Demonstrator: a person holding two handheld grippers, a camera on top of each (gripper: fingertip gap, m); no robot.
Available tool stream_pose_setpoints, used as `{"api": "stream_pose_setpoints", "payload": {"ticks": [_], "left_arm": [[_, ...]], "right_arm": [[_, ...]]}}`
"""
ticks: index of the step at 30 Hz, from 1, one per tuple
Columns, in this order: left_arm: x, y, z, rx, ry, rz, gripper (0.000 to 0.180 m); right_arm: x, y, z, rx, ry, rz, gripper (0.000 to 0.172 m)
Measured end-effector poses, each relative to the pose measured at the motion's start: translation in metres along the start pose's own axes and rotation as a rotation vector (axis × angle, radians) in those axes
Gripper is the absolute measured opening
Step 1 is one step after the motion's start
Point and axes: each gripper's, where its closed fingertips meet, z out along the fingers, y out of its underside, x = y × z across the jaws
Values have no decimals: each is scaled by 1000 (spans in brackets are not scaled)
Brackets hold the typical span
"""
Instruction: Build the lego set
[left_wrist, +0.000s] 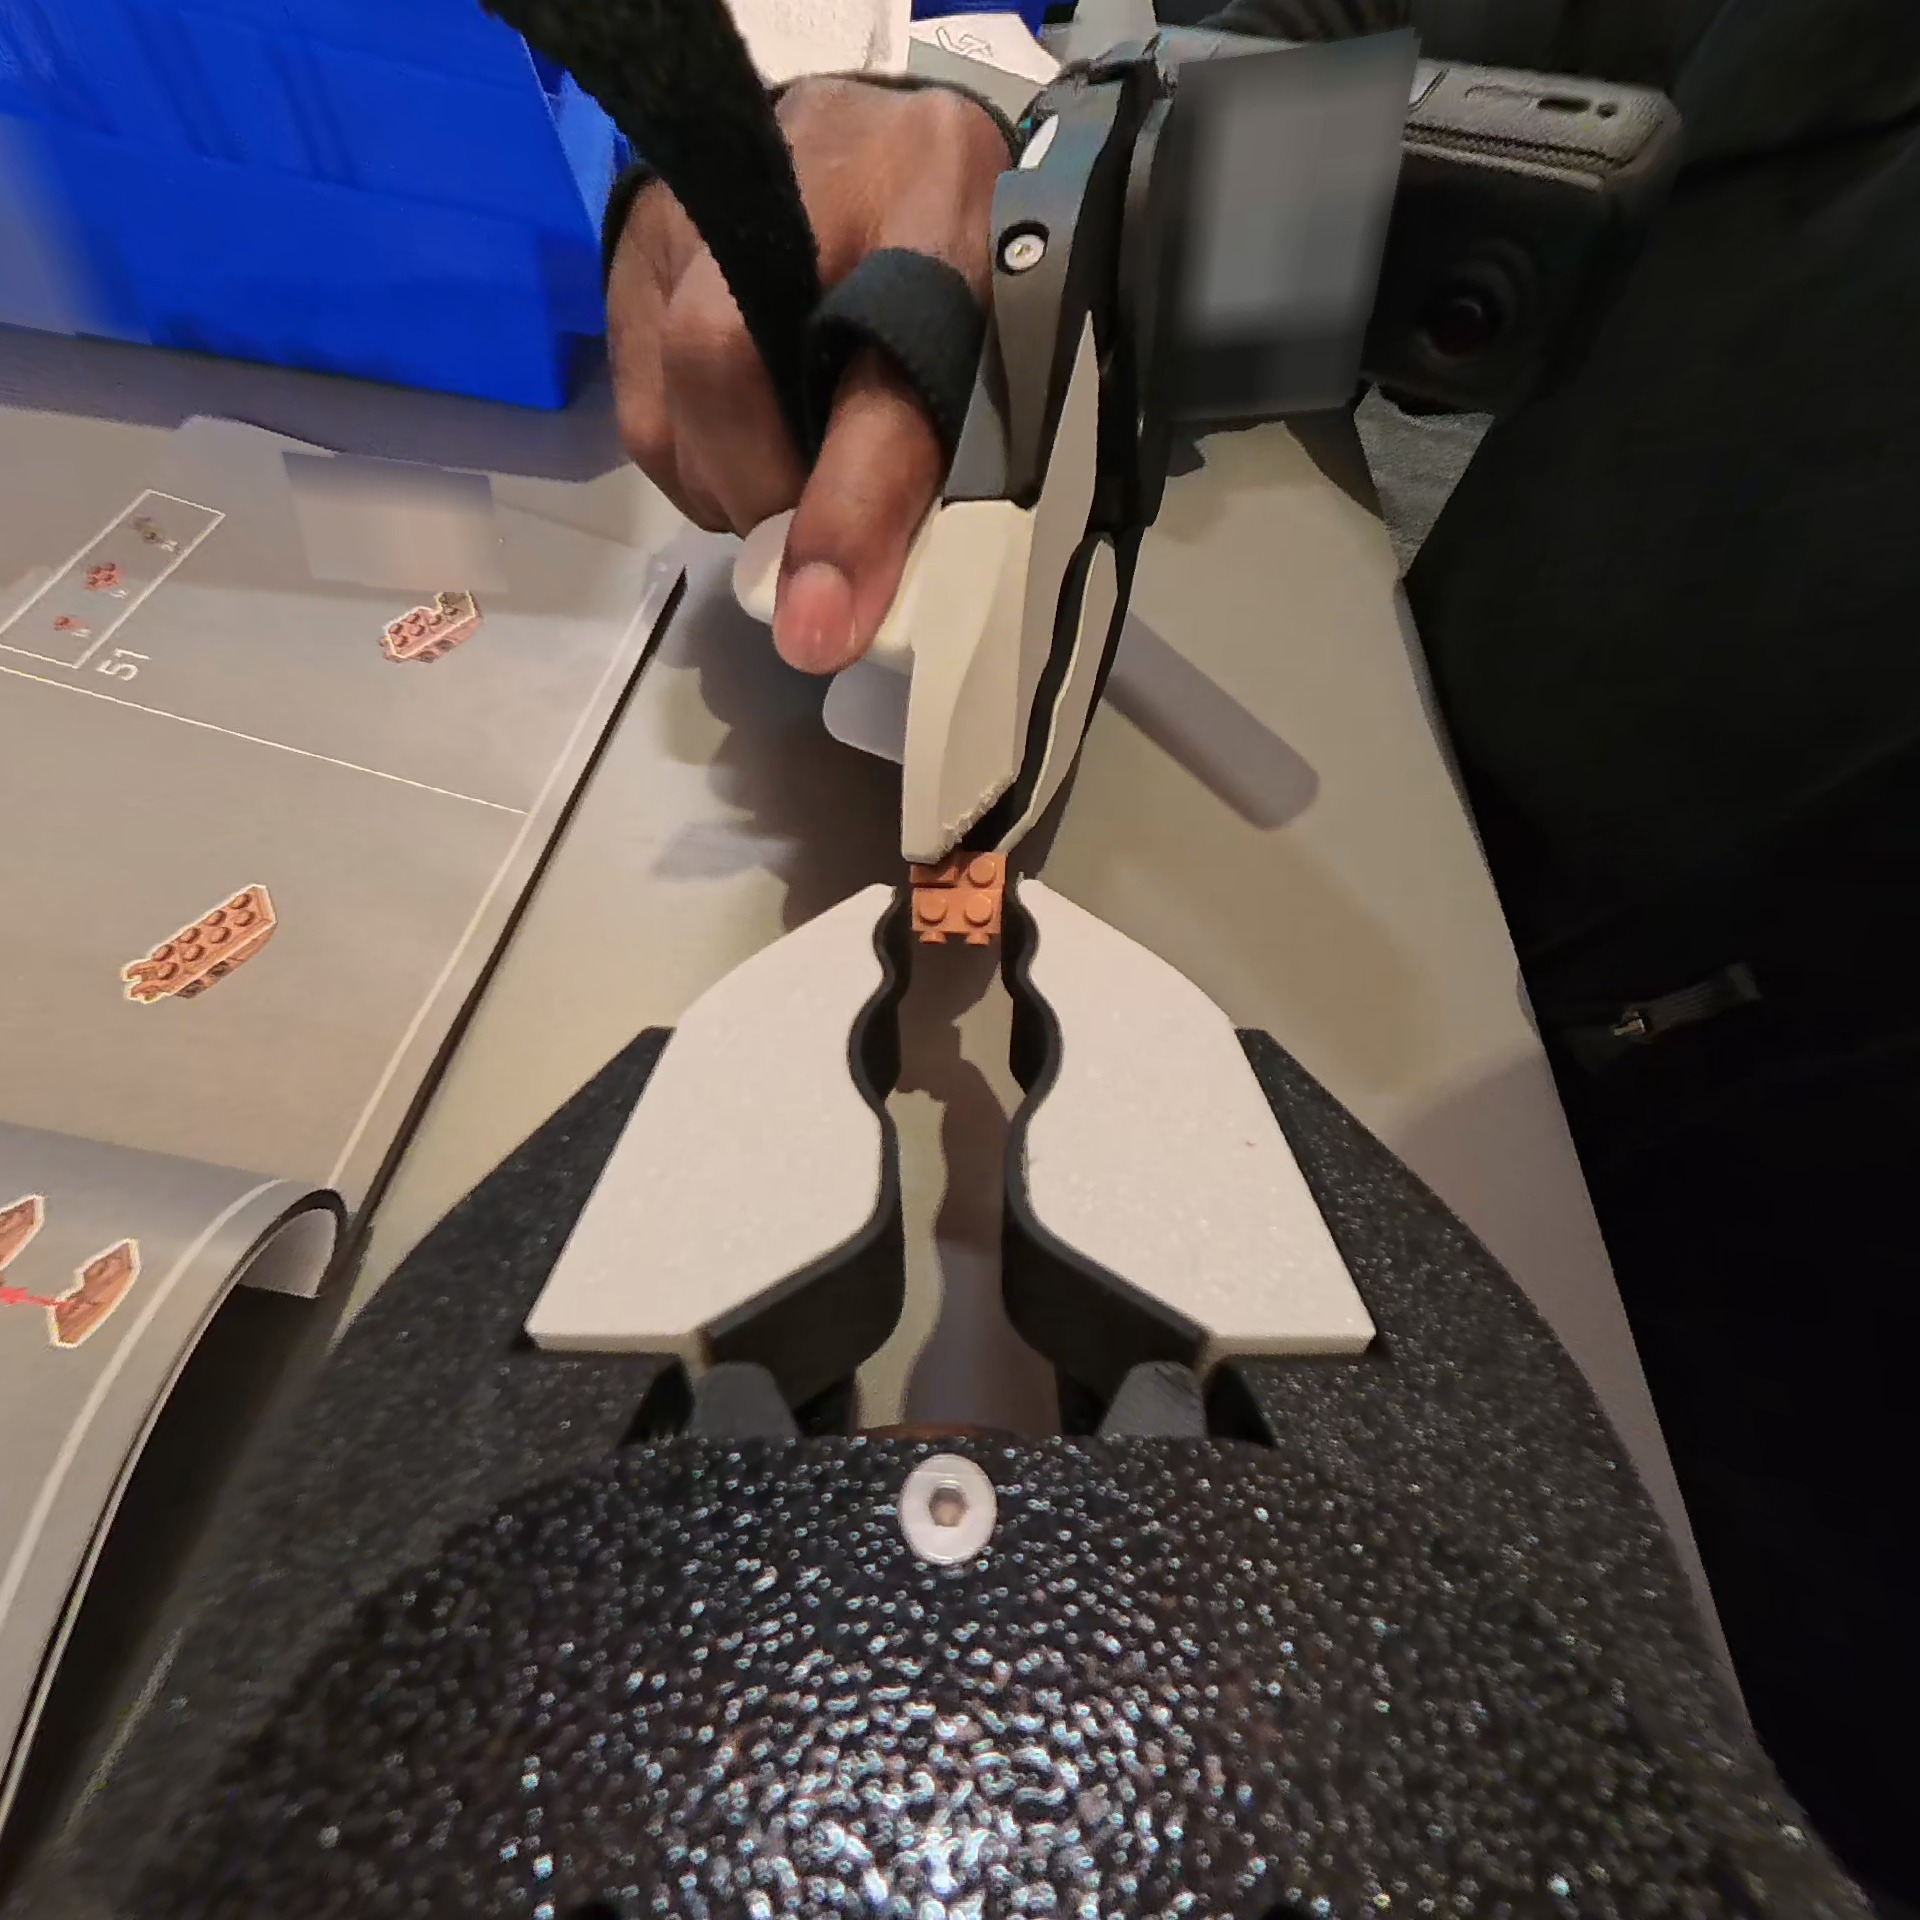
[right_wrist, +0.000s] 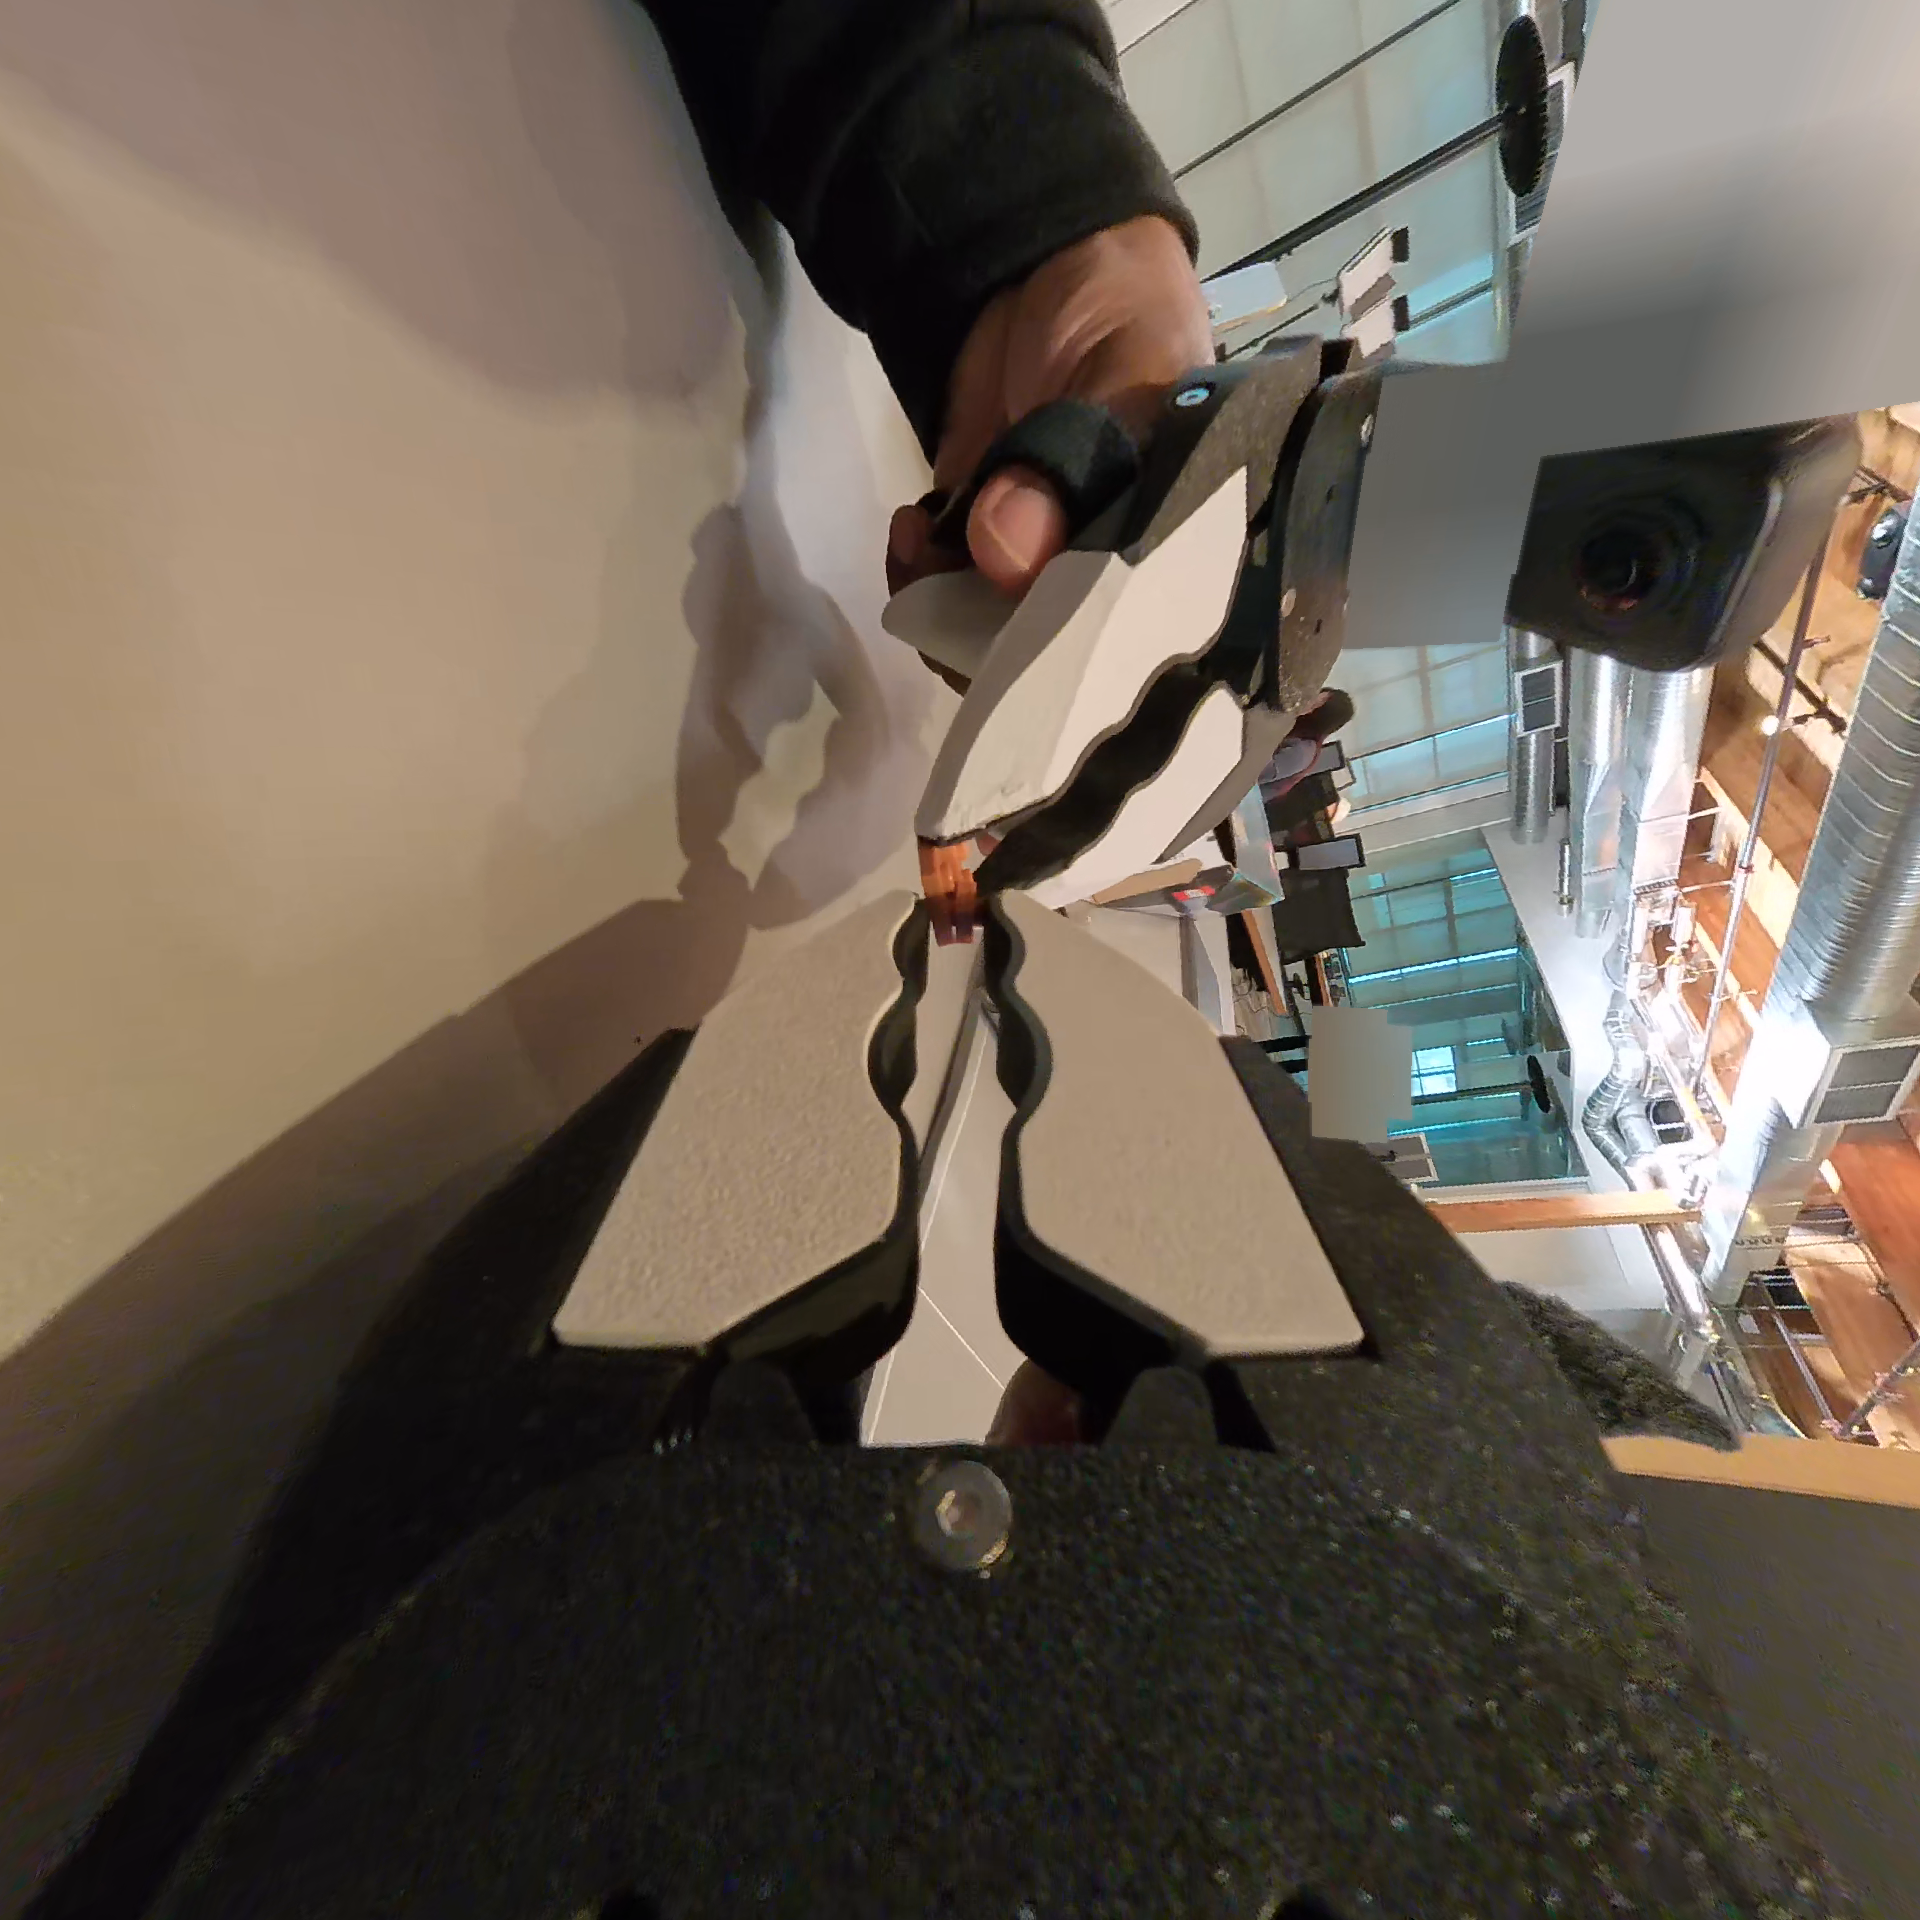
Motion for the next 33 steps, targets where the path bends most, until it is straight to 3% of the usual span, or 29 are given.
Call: {"api": "stream_pose_setpoints", "payload": {"ticks": [1,16,22,27,33], "left_arm": [[0,0,0,3,4,-3,15],[11,8,11,-44,72,-8,15],[3,-4,4,54,33,-25,17],[-5,-17,-8,132,-85,124,29],[-14,-36,-19,223,-283,342,23]], "right_arm": [[0,0,0,0,-3,-2,10],[-15,-5,-4,-8,-167,-2,9],[0,1,-3,-11,-76,121,9],[22,11,-6,-12,24,298,9],[41,15,-12,1,112,436,8]]}}
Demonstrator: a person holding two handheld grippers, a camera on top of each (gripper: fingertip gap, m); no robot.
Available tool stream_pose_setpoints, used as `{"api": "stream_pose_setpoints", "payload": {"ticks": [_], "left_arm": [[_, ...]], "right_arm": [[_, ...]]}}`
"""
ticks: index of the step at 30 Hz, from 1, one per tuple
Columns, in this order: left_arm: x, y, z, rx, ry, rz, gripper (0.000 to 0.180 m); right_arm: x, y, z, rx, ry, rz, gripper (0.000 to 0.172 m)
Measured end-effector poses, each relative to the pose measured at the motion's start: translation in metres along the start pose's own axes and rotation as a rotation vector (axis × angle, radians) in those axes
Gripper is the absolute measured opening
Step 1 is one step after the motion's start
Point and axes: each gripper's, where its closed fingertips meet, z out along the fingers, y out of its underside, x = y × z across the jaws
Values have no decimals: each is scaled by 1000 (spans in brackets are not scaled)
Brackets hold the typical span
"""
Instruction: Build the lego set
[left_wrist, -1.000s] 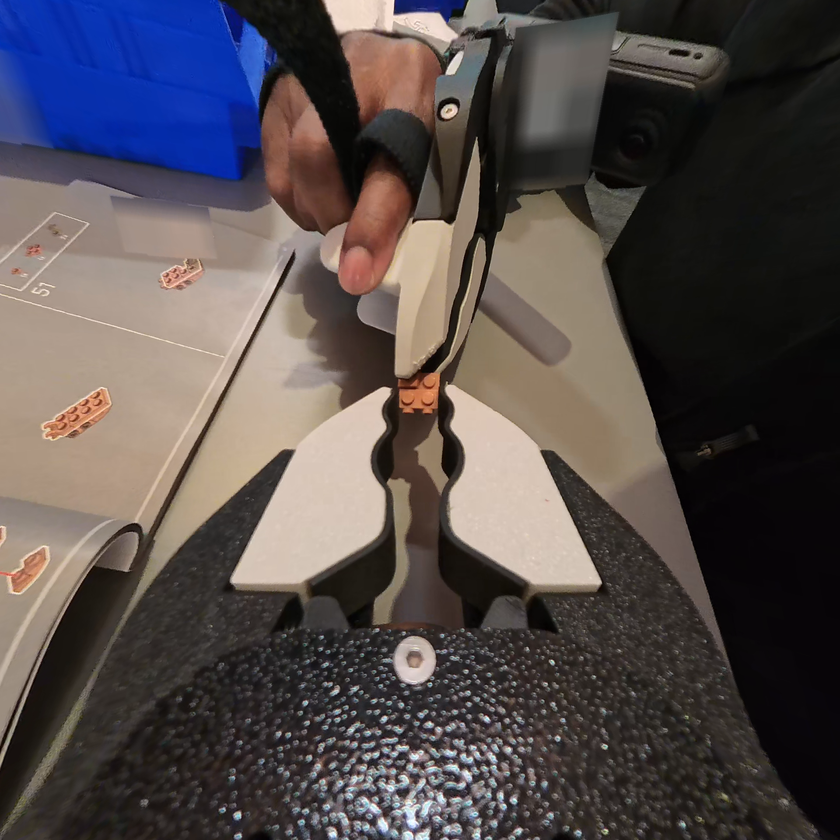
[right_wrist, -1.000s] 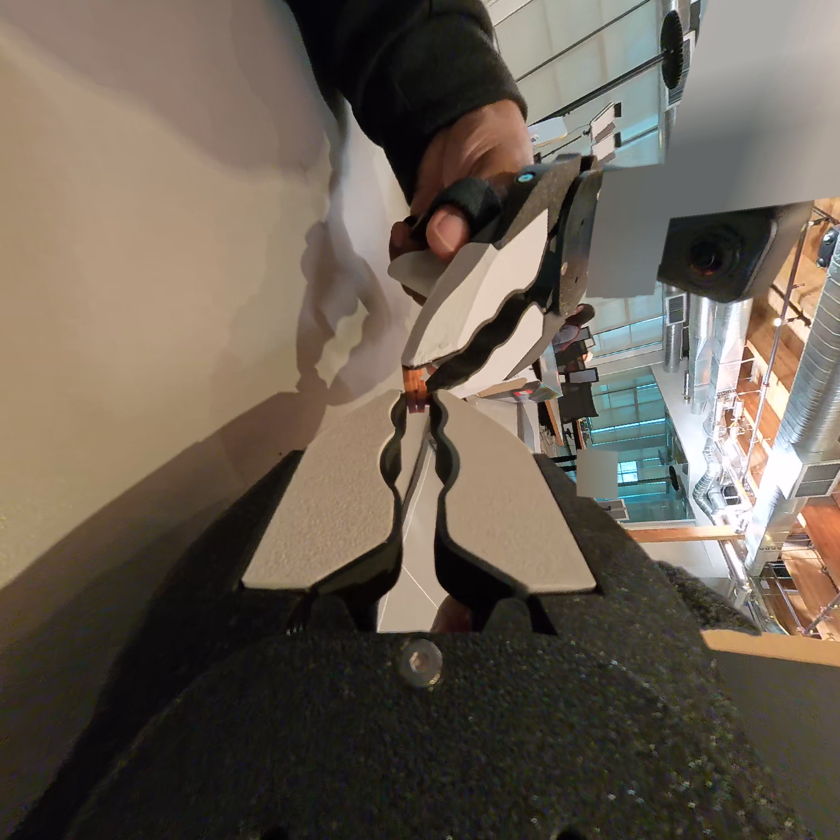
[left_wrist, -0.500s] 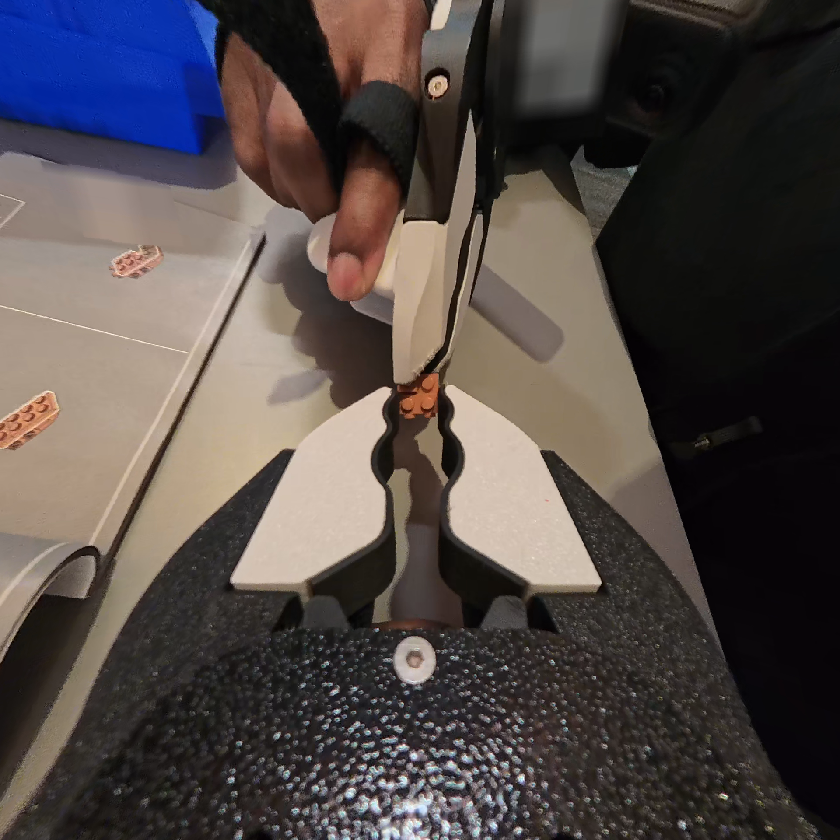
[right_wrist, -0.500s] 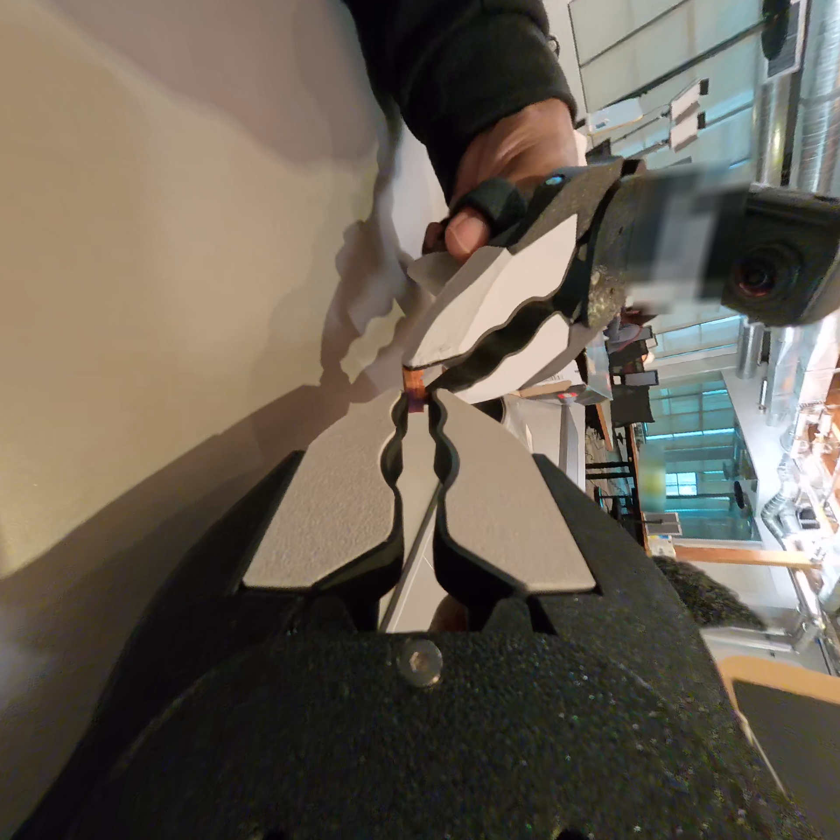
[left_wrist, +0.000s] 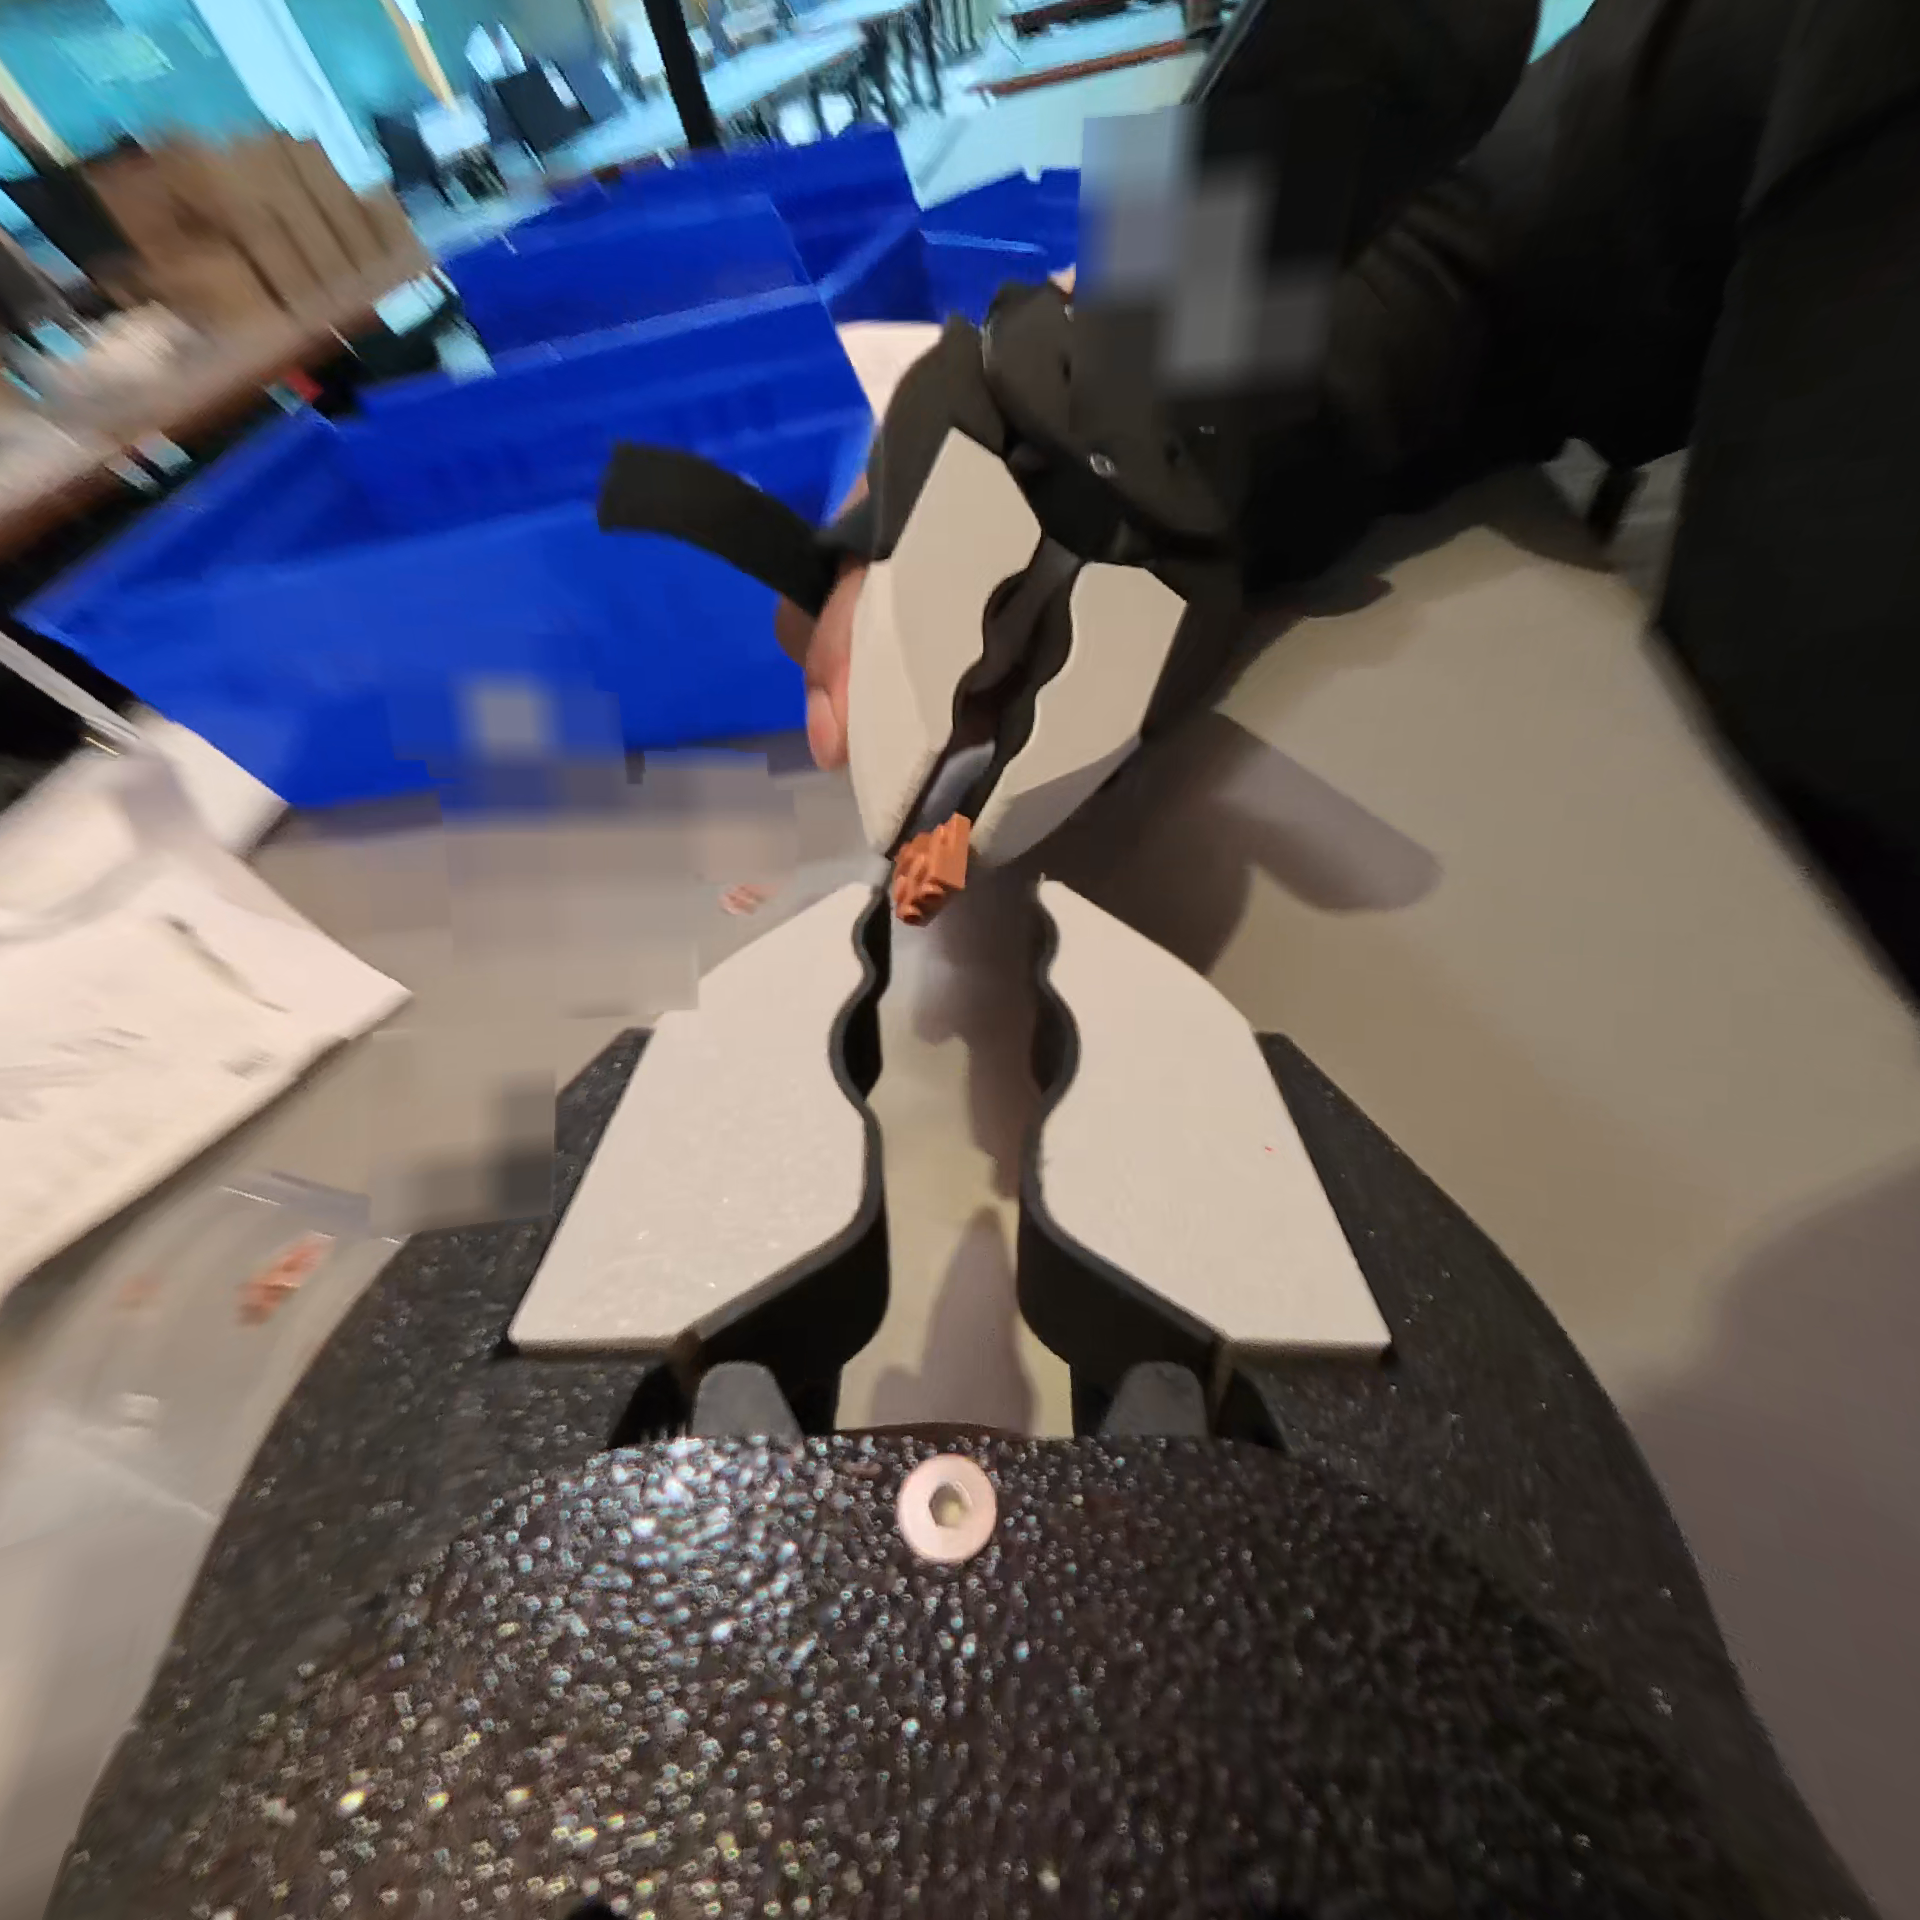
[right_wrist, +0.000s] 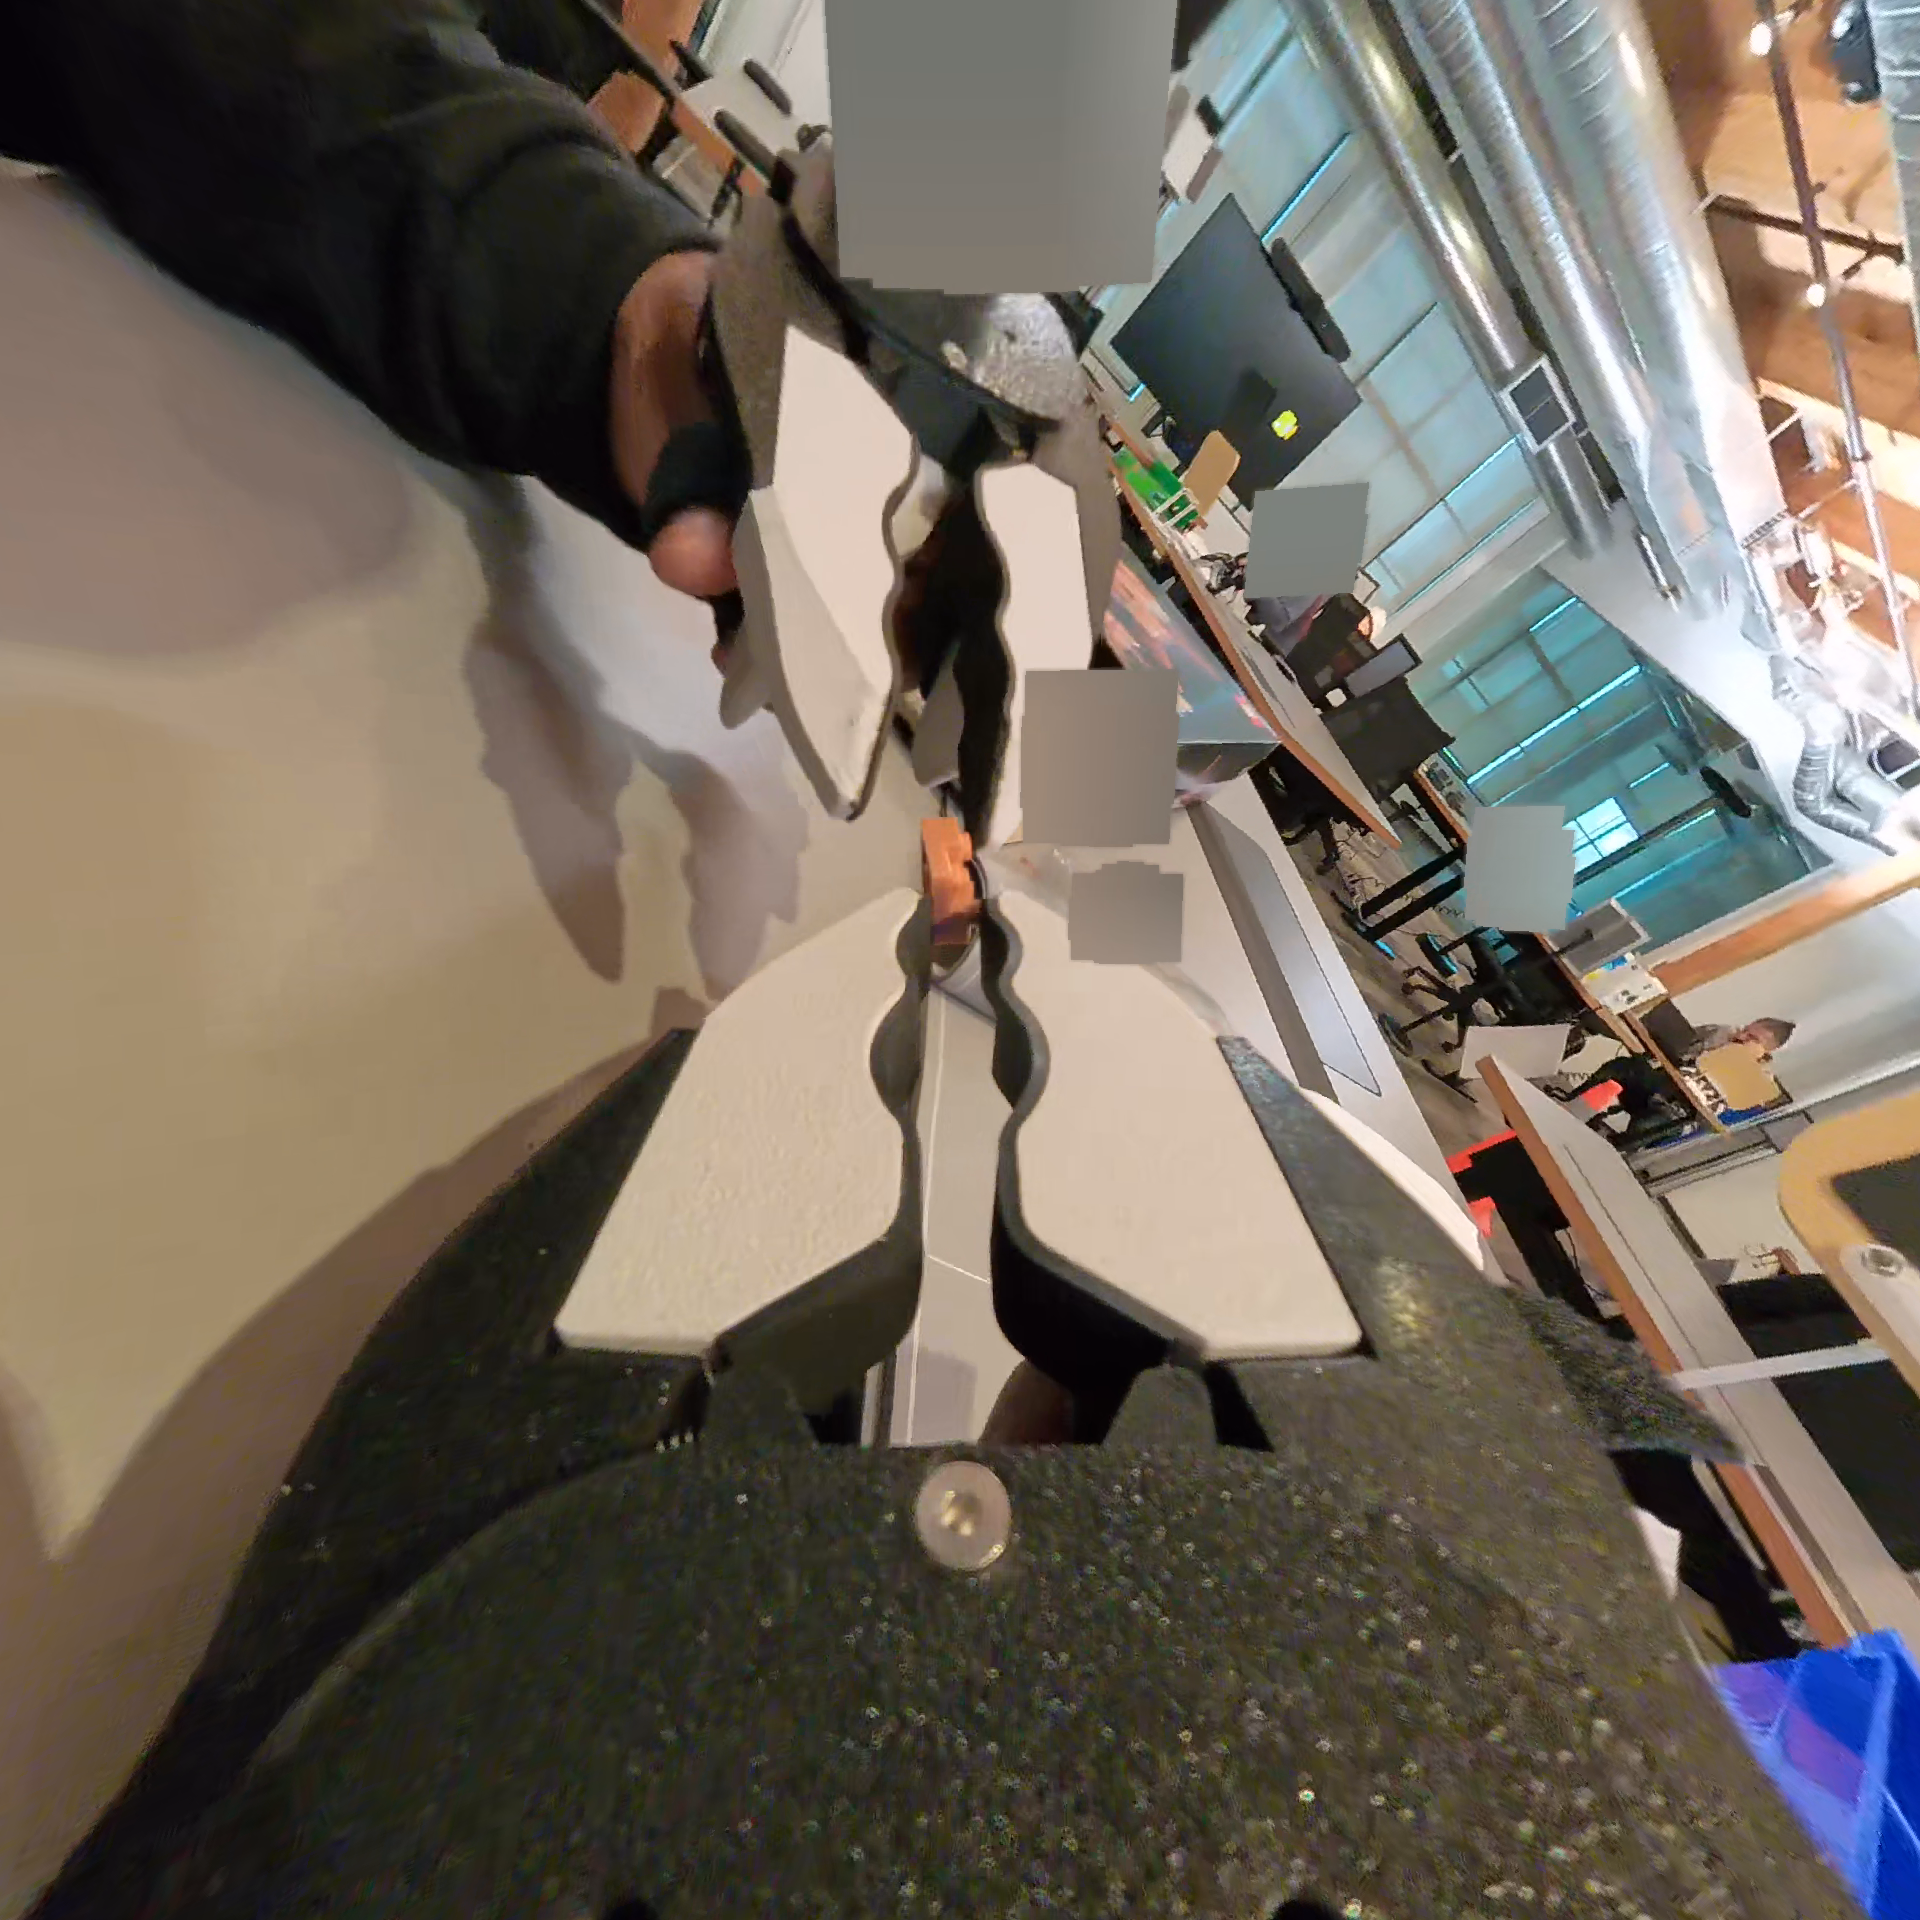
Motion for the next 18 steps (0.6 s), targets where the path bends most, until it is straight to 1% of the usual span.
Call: {"api": "stream_pose_setpoints", "payload": {"ticks": [4,8,12,18], "left_arm": [[-6,1,1,-14,-76,93,15],[-6,4,2,-23,-83,103,7],[-4,5,3,-17,-74,94,7],[-1,7,5,-33,-69,129,6]], "right_arm": [[1,-2,0,5,17,11,8],[0,-4,0,10,20,19,8],[-1,-4,0,3,13,18,8],[-5,-3,-2,-11,-29,15,8]]}}
